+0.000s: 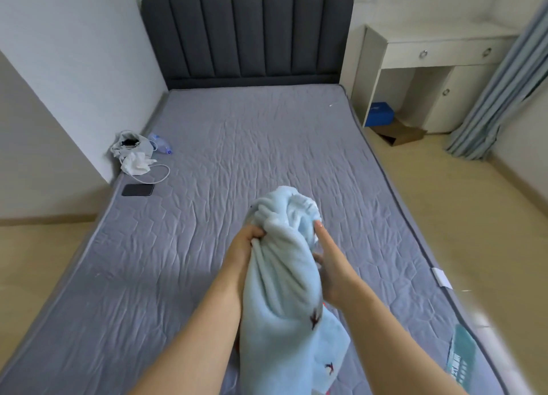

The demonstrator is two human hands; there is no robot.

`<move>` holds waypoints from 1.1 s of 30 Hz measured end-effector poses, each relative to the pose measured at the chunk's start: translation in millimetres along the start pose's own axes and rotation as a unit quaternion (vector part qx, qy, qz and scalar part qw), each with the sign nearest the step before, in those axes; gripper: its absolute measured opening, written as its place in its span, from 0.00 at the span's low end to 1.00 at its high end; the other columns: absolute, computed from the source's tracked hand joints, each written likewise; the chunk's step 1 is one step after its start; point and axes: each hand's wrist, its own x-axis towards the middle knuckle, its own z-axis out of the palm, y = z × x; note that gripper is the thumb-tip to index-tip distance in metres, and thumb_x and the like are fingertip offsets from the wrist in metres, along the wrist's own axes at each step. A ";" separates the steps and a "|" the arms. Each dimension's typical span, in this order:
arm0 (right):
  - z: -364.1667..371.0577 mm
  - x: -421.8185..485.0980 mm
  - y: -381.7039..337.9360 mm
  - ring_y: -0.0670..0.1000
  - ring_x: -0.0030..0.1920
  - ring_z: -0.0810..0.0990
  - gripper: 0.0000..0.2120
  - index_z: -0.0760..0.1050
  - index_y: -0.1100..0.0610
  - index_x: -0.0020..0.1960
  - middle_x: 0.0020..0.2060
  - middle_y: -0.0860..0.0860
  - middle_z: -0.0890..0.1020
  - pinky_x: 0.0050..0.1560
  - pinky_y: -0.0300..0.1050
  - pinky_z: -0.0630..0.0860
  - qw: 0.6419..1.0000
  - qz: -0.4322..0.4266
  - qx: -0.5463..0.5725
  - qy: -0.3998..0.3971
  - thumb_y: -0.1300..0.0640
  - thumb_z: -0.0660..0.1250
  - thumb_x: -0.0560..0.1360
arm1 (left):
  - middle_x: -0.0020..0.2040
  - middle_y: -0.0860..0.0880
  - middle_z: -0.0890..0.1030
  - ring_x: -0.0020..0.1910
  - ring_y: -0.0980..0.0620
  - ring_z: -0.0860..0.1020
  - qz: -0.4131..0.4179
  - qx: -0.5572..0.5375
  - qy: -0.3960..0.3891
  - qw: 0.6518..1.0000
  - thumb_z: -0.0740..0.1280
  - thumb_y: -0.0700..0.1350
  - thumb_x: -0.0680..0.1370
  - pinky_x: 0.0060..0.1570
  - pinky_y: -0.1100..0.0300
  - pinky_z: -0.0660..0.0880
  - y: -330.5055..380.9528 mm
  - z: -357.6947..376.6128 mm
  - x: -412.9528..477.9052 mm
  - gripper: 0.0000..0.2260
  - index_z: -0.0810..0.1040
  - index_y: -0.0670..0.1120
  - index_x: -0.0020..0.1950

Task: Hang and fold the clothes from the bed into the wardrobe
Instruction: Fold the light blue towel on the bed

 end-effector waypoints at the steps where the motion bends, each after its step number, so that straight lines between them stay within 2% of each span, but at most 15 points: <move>1: -0.9 -2.4 -1.1 0.57 0.57 0.80 0.33 0.72 0.56 0.65 0.58 0.57 0.80 0.61 0.55 0.74 0.999 -0.014 0.030 -0.039 0.35 0.65 0.68 | 0.41 0.45 0.76 0.43 0.51 0.76 0.030 0.034 0.009 0.999 0.57 0.40 0.73 0.48 0.61 0.71 -3.2 2.8 3.5 0.08 0.77 0.44 0.42; 4: -4.3 -5.3 -10.3 0.57 0.56 0.81 0.18 0.74 0.57 0.62 0.55 0.58 0.82 0.56 0.53 0.77 0.994 -0.088 0.032 -0.047 0.54 0.67 0.74 | 0.37 0.46 0.82 0.36 0.53 0.81 0.095 0.109 0.038 0.989 0.55 0.35 0.77 0.42 0.57 0.75 -15.6 0.3 11.7 0.18 0.82 0.50 0.39; 6: -6.0 -2.5 -14.9 0.57 0.50 0.82 0.13 0.76 0.57 0.54 0.49 0.58 0.83 0.50 0.53 0.80 0.990 -0.135 -0.022 0.044 0.66 0.67 0.71 | 0.34 0.46 0.81 0.31 0.50 0.80 0.078 0.142 0.074 0.984 0.56 0.30 0.73 0.35 0.58 0.76 -15.7 -3.5 13.4 0.18 0.79 0.50 0.40; 8: -5.5 -2.2 -17.4 0.54 0.43 0.80 0.13 0.76 0.55 0.45 0.41 0.55 0.80 0.42 0.49 0.78 0.977 -0.164 -0.081 0.107 0.71 0.65 0.68 | 0.34 0.45 0.79 0.31 0.48 0.77 0.050 0.193 0.123 0.972 0.57 0.29 0.70 0.31 0.60 0.75 -16.7 -6.0 14.6 0.17 0.75 0.49 0.45; 10: -4.0 -3.1 -17.2 0.51 0.37 0.76 0.12 0.74 0.55 0.42 0.34 0.52 0.77 0.35 0.43 0.74 0.963 -0.186 -0.152 0.124 0.71 0.65 0.66 | 0.40 0.46 0.78 0.35 0.49 0.76 0.052 0.311 0.179 0.932 0.60 0.31 0.70 0.33 0.61 0.72 -17.0 -8.3 16.6 0.15 0.74 0.49 0.48; 12: -3.7 -1.4 -16.8 0.47 0.30 0.75 0.12 0.73 0.55 0.41 0.27 0.49 0.76 0.29 0.39 0.71 0.947 -0.187 -0.234 0.116 0.71 0.64 0.67 | 0.49 0.49 0.73 0.45 0.50 0.75 0.104 0.485 0.223 0.839 0.63 0.37 0.72 0.39 0.60 0.70 -14.2 -10.4 14.6 0.16 0.72 0.53 0.56; 14: -2.4 -2.2 -21.8 0.45 0.25 0.75 0.13 0.74 0.53 0.39 0.23 0.47 0.76 0.27 0.35 0.70 0.936 -0.169 -0.299 0.080 0.71 0.61 0.70 | 0.55 0.52 0.64 0.54 0.51 0.70 0.170 0.586 0.185 0.770 0.66 0.39 0.72 0.48 0.60 0.67 -10.4 -15.2 16.1 0.27 0.64 0.58 0.68; 17: 2.5 -4.8 -31.9 0.50 0.41 0.77 0.17 0.74 0.50 0.42 0.41 0.51 0.78 0.39 0.36 0.72 0.874 -0.193 -0.445 0.020 0.72 0.59 0.70 | 0.60 0.56 0.60 0.58 0.57 0.65 0.223 0.646 0.055 0.728 0.66 0.38 0.73 0.56 0.62 0.64 -1.6 -9.4 16.1 0.34 0.58 0.62 0.72; 19: 8.2 -8.7 -37.1 0.52 0.49 0.76 0.18 0.77 0.50 0.45 0.50 0.53 0.75 0.50 0.43 0.74 0.830 -0.219 -0.512 -0.006 0.71 0.59 0.70 | 0.62 0.55 0.64 0.59 0.58 0.65 0.219 0.652 -0.007 0.726 0.67 0.40 0.73 0.59 0.62 0.63 3.2 -8.3 19.0 0.27 0.67 0.63 0.65; 21: 11.1 -12.8 -42.1 0.54 0.53 0.75 0.15 0.79 0.51 0.48 0.51 0.54 0.74 0.56 0.49 0.73 0.807 -0.232 -0.543 -0.003 0.68 0.62 0.72 | 0.61 0.53 0.69 0.58 0.55 0.68 0.164 0.621 -0.024 0.766 0.70 0.43 0.71 0.61 0.57 0.68 8.3 -8.3 19.2 0.15 0.76 0.60 0.53; 22: 10.3 -14.6 -44.1 0.54 0.52 0.75 0.14 0.79 0.49 0.47 0.51 0.54 0.74 0.56 0.51 0.73 0.806 -0.237 -0.542 0.010 0.67 0.62 0.72 | 0.59 0.55 0.70 0.57 0.56 0.69 0.160 0.645 -0.026 0.746 0.72 0.44 0.70 0.61 0.59 0.67 10.1 -10.2 19.1 0.11 0.78 0.56 0.50; 23: 8.9 -14.8 -46.1 0.55 0.52 0.75 0.14 0.79 0.49 0.45 0.49 0.54 0.74 0.56 0.52 0.73 0.808 -0.245 -0.536 0.029 0.67 0.63 0.71 | 0.56 0.58 0.69 0.56 0.57 0.69 0.179 0.696 -0.014 0.695 0.73 0.45 0.69 0.58 0.63 0.67 11.6 -11.3 18.6 0.10 0.78 0.52 0.48; 25: 5.6 -13.8 -50.5 0.54 0.49 0.75 0.12 0.78 0.51 0.44 0.47 0.53 0.74 0.55 0.55 0.74 0.800 -0.255 -0.537 0.076 0.66 0.63 0.69 | 0.50 0.61 0.70 0.53 0.56 0.72 0.222 0.702 0.025 0.676 0.73 0.47 0.67 0.52 0.61 0.69 13.5 -11.4 18.1 0.09 0.77 0.47 0.43; 29: 6.4 -13.5 -59.2 0.53 0.45 0.73 0.10 0.71 0.52 0.44 0.44 0.48 0.68 0.49 0.49 0.70 0.771 -0.241 -0.563 0.176 0.55 0.70 0.67 | 0.32 0.54 0.73 0.34 0.54 0.72 0.296 0.646 0.095 0.697 0.66 0.45 0.70 0.33 0.59 0.66 20.6 5.3 10.8 0.07 0.68 0.51 0.36; 33: 14.4 -17.0 -68.6 0.52 0.40 0.72 0.13 0.66 0.54 0.39 0.39 0.47 0.67 0.42 0.47 0.69 0.759 -0.303 -0.536 0.213 0.53 0.71 0.68 | 0.31 0.54 0.70 0.31 0.54 0.70 0.318 0.698 0.106 0.632 0.63 0.46 0.73 0.29 0.60 0.61 39.8 18.8 5.7 0.11 0.61 0.55 0.39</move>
